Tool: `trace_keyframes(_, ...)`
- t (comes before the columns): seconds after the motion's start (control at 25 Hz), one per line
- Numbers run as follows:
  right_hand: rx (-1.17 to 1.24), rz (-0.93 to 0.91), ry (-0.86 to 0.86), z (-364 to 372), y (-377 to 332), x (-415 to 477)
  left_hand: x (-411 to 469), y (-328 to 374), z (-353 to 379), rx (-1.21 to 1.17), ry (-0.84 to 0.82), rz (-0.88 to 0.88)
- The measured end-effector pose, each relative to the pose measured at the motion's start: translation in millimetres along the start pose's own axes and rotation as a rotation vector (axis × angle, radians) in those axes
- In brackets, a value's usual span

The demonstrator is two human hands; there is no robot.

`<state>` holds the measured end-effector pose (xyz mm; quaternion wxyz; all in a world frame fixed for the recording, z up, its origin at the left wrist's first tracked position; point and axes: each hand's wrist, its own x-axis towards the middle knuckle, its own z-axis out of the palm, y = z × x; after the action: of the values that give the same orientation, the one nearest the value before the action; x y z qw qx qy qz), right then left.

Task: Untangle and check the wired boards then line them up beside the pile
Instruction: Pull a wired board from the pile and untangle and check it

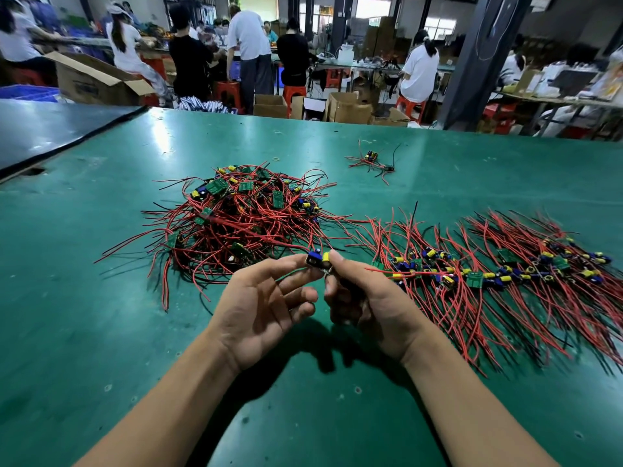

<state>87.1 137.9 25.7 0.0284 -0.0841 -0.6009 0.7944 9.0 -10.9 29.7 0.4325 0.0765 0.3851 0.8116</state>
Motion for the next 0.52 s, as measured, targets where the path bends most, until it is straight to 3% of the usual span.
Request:
trace_keyframes(0.28,0.071,0.153,-0.059,-7,0,-2,-1,-4,3,0.189,-0.105,-0.138)
trace_keyframes(0.52,0.028,0.069,0.032,-9,8,9,1,-5,1,0.293,-0.045,-0.088)
